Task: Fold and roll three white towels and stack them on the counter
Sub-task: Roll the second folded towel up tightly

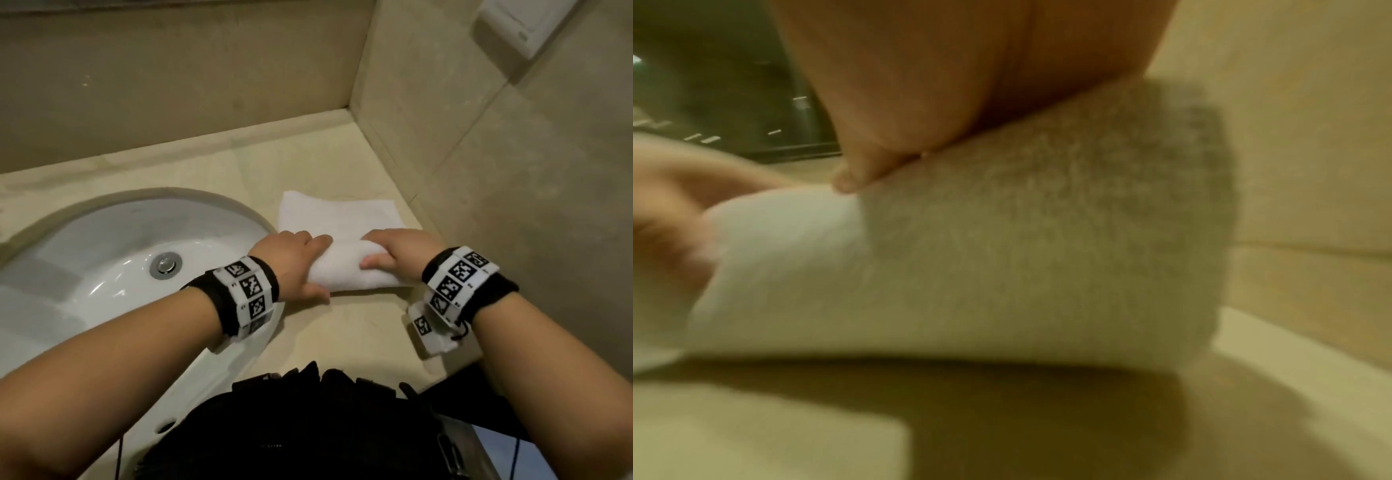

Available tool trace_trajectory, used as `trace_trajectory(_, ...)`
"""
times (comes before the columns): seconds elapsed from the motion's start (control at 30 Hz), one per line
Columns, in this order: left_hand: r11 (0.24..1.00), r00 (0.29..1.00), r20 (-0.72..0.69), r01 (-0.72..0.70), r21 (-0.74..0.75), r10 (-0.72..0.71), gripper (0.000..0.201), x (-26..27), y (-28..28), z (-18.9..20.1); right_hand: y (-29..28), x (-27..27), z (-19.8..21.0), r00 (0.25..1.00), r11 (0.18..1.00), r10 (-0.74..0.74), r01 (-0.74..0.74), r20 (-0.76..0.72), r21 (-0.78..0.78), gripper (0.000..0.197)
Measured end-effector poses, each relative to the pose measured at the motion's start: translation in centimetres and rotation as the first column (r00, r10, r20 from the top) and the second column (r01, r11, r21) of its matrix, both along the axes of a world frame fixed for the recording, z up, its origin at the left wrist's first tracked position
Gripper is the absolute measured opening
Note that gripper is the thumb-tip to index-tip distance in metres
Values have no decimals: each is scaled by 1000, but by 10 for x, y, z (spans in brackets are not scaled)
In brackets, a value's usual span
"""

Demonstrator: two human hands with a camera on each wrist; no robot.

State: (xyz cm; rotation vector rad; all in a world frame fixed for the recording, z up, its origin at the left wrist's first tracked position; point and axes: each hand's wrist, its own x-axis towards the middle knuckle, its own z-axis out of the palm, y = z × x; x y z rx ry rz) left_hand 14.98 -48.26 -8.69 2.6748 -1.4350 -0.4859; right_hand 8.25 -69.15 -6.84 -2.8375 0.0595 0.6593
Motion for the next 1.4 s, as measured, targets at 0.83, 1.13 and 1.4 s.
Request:
trace_trajectory(0.83,988,851,-514,-39,147,110,69,21,-3,11,4,-11,-3,989,990,132,-134,64,36,67)
trace_trajectory(1.13,997,983,179,32,75,-45,87,6,-5,5,9,11,12,985,995,61,-48,162,-83,53)
trace_trajectory(1.4,995,836,-546,0,97,53,71,28,2,14,-4,-44,-11,974,985,121,-95,192,-142,95)
